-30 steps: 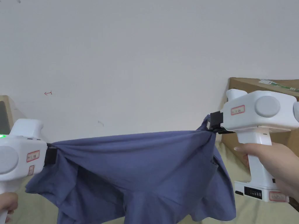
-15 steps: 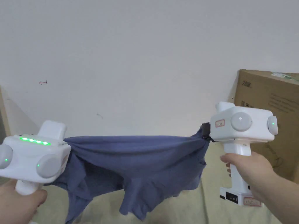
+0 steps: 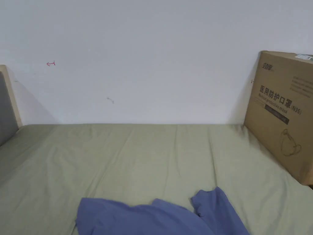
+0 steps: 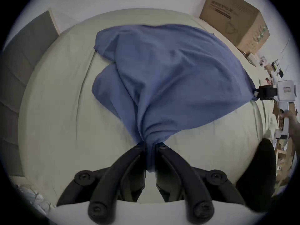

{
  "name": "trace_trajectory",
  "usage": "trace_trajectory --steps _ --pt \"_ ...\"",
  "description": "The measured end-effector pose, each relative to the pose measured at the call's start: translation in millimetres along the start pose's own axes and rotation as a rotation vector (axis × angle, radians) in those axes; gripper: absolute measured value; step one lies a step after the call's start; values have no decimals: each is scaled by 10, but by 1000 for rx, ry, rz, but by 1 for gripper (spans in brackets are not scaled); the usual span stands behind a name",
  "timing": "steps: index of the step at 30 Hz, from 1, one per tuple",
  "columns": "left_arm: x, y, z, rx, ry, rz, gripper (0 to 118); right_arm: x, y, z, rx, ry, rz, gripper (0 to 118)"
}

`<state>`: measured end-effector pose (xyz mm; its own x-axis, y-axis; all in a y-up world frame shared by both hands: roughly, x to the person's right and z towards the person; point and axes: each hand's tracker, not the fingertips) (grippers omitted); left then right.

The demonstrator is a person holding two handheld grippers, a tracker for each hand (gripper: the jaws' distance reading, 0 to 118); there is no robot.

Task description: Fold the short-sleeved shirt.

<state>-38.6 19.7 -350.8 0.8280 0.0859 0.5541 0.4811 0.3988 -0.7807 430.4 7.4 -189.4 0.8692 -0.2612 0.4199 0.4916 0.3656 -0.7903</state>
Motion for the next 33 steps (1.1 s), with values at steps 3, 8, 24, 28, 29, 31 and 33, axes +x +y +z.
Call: trace_trajectory --steps 3,8,24,28,29,31,33 --pt "74 -306 222 -75 -90 12 10 150 -274 272 -37 -7 -49 2" --pt "144 -572 357 -84 -133 42 13 202 -566 441 -39 -14 -84 16" --pt "-143 66 1603 529 -97 256 107 -895 -116 1452 426 -23 22 106" --pt "-151 187 1507 483 -101 251 20 -971 -42 1390 469 144 -10 0" --pt "-140 192 1443 461 -53 243 0 -999 -21 1333 453 124 -29 0" --pt "-181 180 1328 455 -31 242 0 -1006 -22 1248 463 123 -25 0" --pt "-293 251 1211 415 -79 251 0 -1035 2 1188 465 125 -15 0"
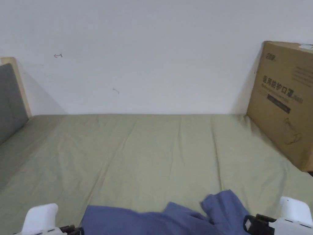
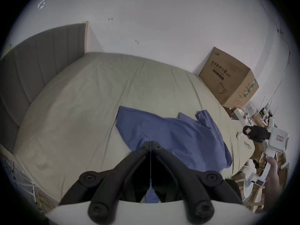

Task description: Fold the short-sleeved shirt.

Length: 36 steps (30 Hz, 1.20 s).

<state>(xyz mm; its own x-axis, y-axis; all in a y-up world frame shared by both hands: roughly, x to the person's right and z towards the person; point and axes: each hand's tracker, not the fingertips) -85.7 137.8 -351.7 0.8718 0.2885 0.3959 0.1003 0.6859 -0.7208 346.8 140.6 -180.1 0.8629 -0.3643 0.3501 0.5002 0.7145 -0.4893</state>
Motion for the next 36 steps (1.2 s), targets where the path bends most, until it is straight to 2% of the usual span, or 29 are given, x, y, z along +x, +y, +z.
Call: trace_trajectory --steps 3,7,8,9,10,11,12,13,14,17,19,20,22,24,25,26,27,30,31,32,33,34,36 --pt "-188 300 -335 -31 17 16 0 0 42 -128 -22 -12 10 0" --pt "-519 834 -1099 -150 44 -5 0 20 103 -340 -67 -25 14 0" --pt "-594 927 -1314 -178 33 -19 6 24 109 -399 -79 -34 20 0" --pt "-636 1017 -1506 -200 35 -37 26 33 110 -451 -86 -38 23 0" --pt "-694 1078 -1712 -221 49 -61 26 44 114 -521 -94 -41 25 0" --pt "-742 1116 -1884 -234 82 -71 35 59 114 -576 -101 -45 25 0" --pt "-787 1132 -2051 -259 94 -75 58 77 114 -629 -111 -49 23 0" --pt "-832 1136 -2226 -296 98 -70 93 98 113 -686 -124 -53 19 0" --pt "-866 1131 -2360 -301 110 -72 112 123 110 -733 -133 -57 14 0" --pt "-946 1061 -2733 -363 145 -56 110 189 86 -839 -151 -65 -4 0" --pt "-994 944 -2945 -434 181 -98 109 240 68 -885 -159 -75 -10 0" --pt "-980 880 -2978 -443 208 -149 109 271 75 -904 -165 -78 -11 0" --pt "-867 890 -2868 -380 212 -148 107 361 130 -913 -176 -88 -4 0" --pt "-807 930 -2763 -383 201 -168 85 472 216 -892 -151 -118 3 0" --pt "-718 935 -2579 -358 191 -209 59 553 284 -889 -140 -125 -5 0" --pt "-705 949 -2480 -340 176 -231 6 652 361 -890 -129 -130 -15 0" --pt "-707 958 -2424 -349 108 -205 0 723 420 -907 -122 -136 -20 0" --pt "-669 999 -2082 -331 122 -187 0 954 615 -1114 -121 -162 -18 0" --pt "-663 1013 -1994 -319 116 -185 0 1040 676 -1237 -133 -169 -25 15" --pt "-662 1028 -1914 -315 104 -177 0 1133 728 -1386 -171 -191 -37 70" --pt "-677 1033 -1854 -310 96 -169 0 1223 774 -1553 -232 -216 -51 103" --pt "-676 1035 -1785 -304 92 -157 0 1322 792 -1748 -322 -240 -67 111" --pt "-680 1024 -1680 -306 87 -137 0 1423 781 -1983 -345 -248 -62 110"
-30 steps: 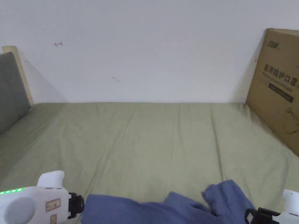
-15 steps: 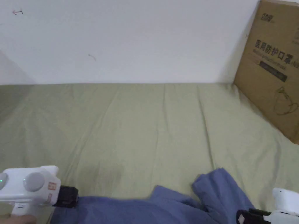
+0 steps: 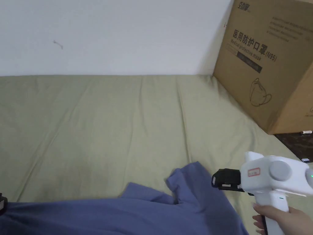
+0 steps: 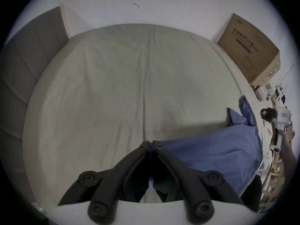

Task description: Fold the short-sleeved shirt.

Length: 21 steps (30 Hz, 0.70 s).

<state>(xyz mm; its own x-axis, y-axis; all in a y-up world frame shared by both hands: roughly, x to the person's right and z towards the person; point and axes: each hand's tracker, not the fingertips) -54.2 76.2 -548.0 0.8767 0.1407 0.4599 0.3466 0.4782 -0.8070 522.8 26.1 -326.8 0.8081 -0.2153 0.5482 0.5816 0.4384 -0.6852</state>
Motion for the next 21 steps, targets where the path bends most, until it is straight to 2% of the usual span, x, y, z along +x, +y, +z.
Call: trace_trajectory --steps 3,5,6,8,9,10,12,13,14,16,18,21 --pt "-25 -73 51 -8 -6 7 0 8 74 -344 -99 -11 17 104" --pt "-32 -128 57 -21 4 -8 0 -30 49 -501 -170 -61 33 103" --pt "-28 -155 68 -26 12 -18 0 -102 35 -495 -158 -117 102 102" --pt "-25 -199 100 -40 23 -27 0 -264 43 -425 -130 -131 200 101" --pt "-44 -210 96 -40 22 -24 0 -326 48 -392 -127 -130 234 95" --pt "-42 -228 131 -41 22 -20 0 -391 33 -350 -129 -116 252 83" --pt "-22 -264 217 -35 22 -9 0 -509 -2 -277 -129 -101 260 38" --pt "-25 -278 245 -27 23 -3 0 -573 -28 -239 -124 -113 293 10" --pt "-10 -293 304 -22 24 1 0 -613 -79 -163 -119 -94 309 0" --pt "20 -297 451 -6 26 0 0 -687 -135 54 -74 -32 332 0" --pt "40 -253 643 29 29 -11 0 -723 -102 413 39 -55 346 0" --pt "44 -99 1029 112 35 -8 0 -647 48 1039 180 -33 283 0"
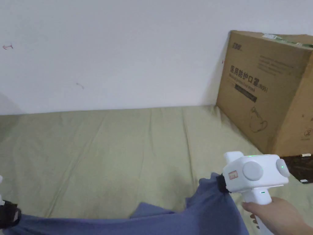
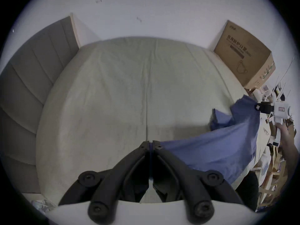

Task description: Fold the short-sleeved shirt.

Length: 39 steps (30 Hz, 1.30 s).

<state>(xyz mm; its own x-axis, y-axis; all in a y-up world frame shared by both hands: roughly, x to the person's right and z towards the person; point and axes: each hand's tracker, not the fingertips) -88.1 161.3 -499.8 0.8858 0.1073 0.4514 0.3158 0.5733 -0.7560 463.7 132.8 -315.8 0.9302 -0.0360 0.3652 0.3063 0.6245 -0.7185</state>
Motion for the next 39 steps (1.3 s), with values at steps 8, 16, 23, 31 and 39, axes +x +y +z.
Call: trace_trajectory --steps 8,16,23,31,39 --pt "116 785 1289 284 21 -2 0 120 890 1574 275 50 -113 0" --pt "215 1593 2189 482 82 -42 0 -247 1926 2730 504 -19 -27 0" --pt "219 2358 2519 599 109 -14 0 -484 2798 3111 616 -62 -6 0" --pt "458 3127 2223 686 181 -35 0 -461 3542 2976 712 -85 -73 0" --pt "524 3287 1375 710 150 2 0 -259 3449 2261 726 -141 -95 0"
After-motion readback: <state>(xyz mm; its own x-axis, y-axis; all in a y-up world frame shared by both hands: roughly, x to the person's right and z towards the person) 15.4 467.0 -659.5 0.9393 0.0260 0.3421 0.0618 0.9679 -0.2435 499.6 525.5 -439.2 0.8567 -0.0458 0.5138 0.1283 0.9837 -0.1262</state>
